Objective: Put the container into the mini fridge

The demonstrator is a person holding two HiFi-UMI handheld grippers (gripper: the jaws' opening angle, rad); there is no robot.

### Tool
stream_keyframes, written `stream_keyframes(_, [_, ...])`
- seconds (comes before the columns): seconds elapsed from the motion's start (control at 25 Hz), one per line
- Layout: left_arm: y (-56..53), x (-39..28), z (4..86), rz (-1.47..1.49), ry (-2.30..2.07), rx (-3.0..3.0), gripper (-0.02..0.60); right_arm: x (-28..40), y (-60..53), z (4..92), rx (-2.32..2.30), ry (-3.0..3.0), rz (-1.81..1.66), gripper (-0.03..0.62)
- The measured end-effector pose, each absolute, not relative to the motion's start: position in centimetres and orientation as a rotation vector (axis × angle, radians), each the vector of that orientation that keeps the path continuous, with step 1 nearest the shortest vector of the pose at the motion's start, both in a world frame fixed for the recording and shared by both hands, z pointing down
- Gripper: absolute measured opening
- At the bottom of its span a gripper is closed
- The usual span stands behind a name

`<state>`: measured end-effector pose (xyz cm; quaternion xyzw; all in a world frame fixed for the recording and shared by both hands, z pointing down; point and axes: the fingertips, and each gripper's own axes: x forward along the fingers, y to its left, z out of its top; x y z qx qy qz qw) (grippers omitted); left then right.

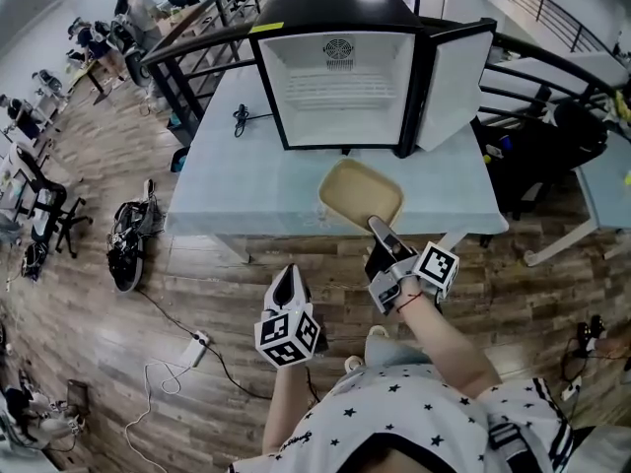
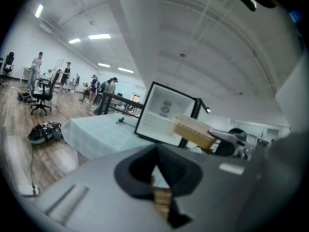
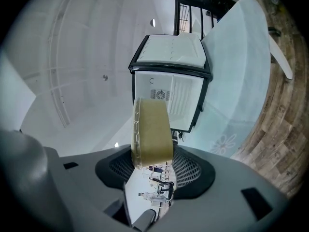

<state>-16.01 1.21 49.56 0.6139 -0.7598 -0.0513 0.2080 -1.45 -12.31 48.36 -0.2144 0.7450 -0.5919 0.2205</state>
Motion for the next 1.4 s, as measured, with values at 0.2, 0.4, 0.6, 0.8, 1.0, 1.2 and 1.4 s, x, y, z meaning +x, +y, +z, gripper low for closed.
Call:
stream_keyframes(0.2, [-0.4, -17.7, 50.3, -0.145, -2.125, 1.69, 0.006, -2.6, -14.9, 48.1, -0.601, 2.038, -1.625, 0.232])
stream_keyframes(0.4, [-3.7, -19.6, 50.7, -0.138, -2.121, 1.685, 0.006, -4.4, -18.3, 48.0, -0.607, 2.051, -1.602, 0.232])
stream_keyframes(0.6, [-8.0, -21.3, 49.9, -0.122, -2.119, 1.704, 0.006, -6.2, -22.3, 47.2, -0.612, 2.057, -1.586, 0.232])
stream_keyframes(0.8, [-12.0, -22.4, 49.2, -0.104, -2.116, 1.724, 0.006, -7.4, -26.5, 46.4, -0.62, 2.056, -1.568, 0.23])
stream_keyframes(1.0, [-15.5, -22.9, 49.1, -0.096, -2.103, 1.745, 0.006, -8.4, -30.1, 46.5, -0.628, 2.042, -1.571, 0.23])
stream_keyframes(1.2, [-18.8, -23.4, 49.3, -0.093, -2.093, 1.755, 0.006, -9.3, -33.4, 46.8, -0.627, 2.021, -1.589, 0.231])
stream_keyframes(1.4, [-21.2, -23.8, 49.3, -0.083, -2.102, 1.76, 0.006, -10.0, -36.4, 46.9, -0.619, 2.004, -1.587, 0.232])
